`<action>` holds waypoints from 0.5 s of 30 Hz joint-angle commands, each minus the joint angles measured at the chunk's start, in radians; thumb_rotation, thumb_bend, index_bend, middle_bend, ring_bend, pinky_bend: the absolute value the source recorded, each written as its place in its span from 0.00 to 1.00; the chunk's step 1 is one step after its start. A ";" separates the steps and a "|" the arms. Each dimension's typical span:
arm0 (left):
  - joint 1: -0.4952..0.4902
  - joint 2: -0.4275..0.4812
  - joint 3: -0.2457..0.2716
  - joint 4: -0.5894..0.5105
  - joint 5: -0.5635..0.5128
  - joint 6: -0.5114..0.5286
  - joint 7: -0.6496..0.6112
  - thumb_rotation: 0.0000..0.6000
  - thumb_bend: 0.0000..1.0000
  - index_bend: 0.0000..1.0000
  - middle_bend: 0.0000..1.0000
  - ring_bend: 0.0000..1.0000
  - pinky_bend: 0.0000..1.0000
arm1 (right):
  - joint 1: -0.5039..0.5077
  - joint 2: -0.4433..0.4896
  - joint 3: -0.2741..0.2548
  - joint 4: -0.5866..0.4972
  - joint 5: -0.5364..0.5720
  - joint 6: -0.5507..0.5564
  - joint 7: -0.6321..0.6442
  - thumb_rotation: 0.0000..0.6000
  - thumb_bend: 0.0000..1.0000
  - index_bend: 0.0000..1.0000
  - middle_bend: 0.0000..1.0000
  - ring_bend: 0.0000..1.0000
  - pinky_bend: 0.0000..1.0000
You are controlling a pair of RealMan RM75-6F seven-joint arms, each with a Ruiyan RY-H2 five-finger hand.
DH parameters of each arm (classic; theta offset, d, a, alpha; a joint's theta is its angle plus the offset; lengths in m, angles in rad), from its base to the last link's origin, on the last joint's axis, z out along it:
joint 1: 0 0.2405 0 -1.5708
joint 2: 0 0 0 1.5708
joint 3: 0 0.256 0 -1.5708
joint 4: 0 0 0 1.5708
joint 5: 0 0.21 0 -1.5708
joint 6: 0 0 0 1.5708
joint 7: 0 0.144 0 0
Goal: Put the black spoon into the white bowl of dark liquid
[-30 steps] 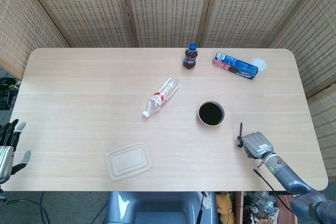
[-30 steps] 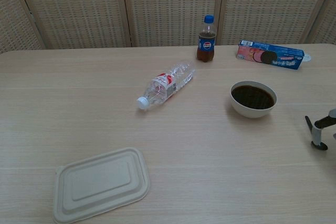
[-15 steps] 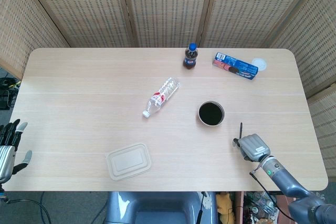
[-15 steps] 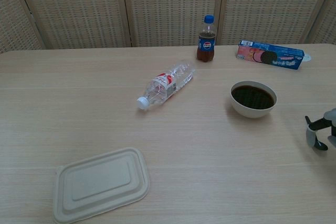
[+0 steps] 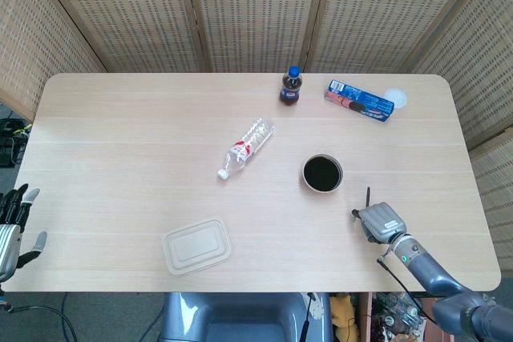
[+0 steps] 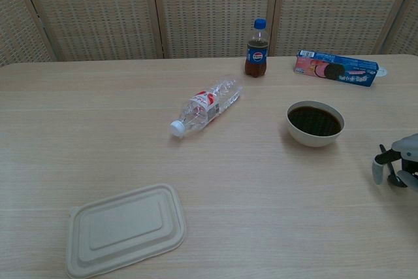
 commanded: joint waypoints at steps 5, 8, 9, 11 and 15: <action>0.000 -0.001 0.000 0.000 0.003 0.002 -0.002 1.00 0.41 0.00 0.00 0.00 0.00 | -0.017 -0.006 -0.013 0.059 0.023 -0.007 0.001 1.00 0.93 0.37 0.94 0.98 1.00; -0.001 -0.001 0.000 -0.002 0.005 0.002 0.000 1.00 0.41 0.00 0.00 0.00 0.00 | -0.027 -0.005 -0.015 0.078 0.034 -0.010 0.009 1.00 0.93 0.37 0.94 0.98 1.00; -0.001 -0.002 -0.001 -0.002 0.005 0.003 0.001 1.00 0.41 0.00 0.00 0.00 0.00 | -0.029 -0.004 -0.016 0.082 0.037 -0.011 0.013 1.00 0.93 0.37 0.94 0.98 1.00; -0.002 -0.001 -0.002 -0.004 0.006 0.003 0.002 1.00 0.41 0.00 0.00 0.00 0.00 | -0.034 -0.002 -0.016 0.092 0.040 -0.011 0.017 1.00 0.93 0.37 0.94 0.98 1.00; -0.003 -0.001 -0.002 -0.004 0.008 0.003 0.002 1.00 0.41 0.00 0.00 0.00 0.00 | -0.043 0.000 -0.015 0.117 0.053 -0.012 0.025 1.00 0.93 0.37 0.94 0.98 1.00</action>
